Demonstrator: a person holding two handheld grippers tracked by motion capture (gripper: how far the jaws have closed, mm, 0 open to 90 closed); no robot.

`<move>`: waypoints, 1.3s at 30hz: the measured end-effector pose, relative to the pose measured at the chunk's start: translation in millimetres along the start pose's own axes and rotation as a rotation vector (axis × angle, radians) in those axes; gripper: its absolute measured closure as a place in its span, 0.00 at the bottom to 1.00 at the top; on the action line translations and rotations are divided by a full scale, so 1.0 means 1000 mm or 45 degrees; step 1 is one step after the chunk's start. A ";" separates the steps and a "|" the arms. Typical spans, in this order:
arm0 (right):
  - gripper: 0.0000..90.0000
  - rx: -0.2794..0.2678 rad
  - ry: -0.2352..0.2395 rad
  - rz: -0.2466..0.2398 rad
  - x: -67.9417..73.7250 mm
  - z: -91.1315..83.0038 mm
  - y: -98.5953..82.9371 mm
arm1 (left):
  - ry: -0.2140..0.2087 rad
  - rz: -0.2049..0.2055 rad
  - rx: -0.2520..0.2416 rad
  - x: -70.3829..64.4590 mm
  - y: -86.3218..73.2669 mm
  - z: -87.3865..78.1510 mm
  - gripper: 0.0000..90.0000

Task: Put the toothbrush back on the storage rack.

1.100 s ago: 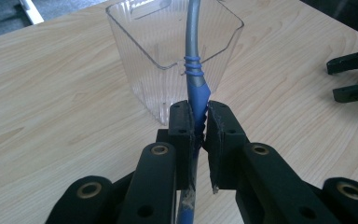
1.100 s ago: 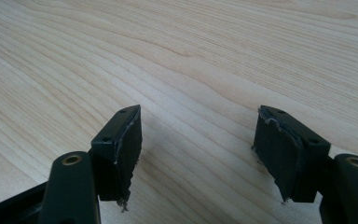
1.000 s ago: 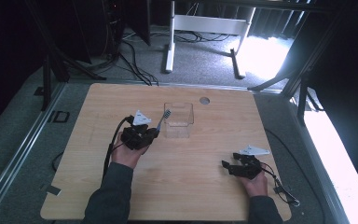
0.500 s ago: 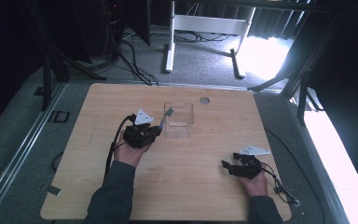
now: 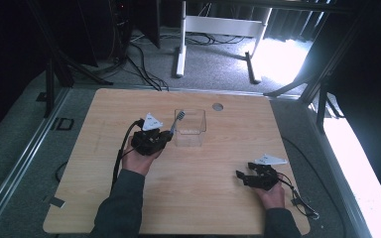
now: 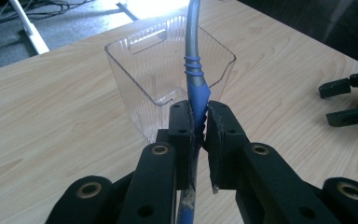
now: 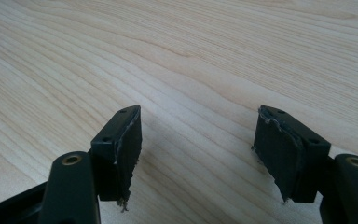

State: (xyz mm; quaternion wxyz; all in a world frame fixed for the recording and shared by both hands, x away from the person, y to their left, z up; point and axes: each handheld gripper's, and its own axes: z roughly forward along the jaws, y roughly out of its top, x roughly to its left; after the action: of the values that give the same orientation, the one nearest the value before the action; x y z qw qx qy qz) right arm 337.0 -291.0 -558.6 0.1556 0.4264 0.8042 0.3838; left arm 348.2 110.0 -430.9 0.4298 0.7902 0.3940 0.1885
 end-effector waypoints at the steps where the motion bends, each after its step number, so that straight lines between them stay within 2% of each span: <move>1: 0.35 0.000 0.000 -0.001 0.000 0.000 0.000 | 0.000 0.001 -0.001 0.000 0.001 0.000 0.90; 26: 0.35 0.000 -0.003 -0.004 0.000 0.000 0.000 | 0.001 0.028 -0.037 0.000 0.018 0.008 0.90; 39: 0.35 0.001 -0.006 -0.007 0.000 0.000 0.000 | -0.026 0.010 -0.082 0.005 0.020 0.017 0.90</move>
State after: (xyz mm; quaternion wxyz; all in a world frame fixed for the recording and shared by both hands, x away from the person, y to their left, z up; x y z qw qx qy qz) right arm 337.1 -290.5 -558.7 0.1585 0.4252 0.8050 0.3821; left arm 370.7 98.6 -424.1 0.4584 0.7795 0.3801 0.1946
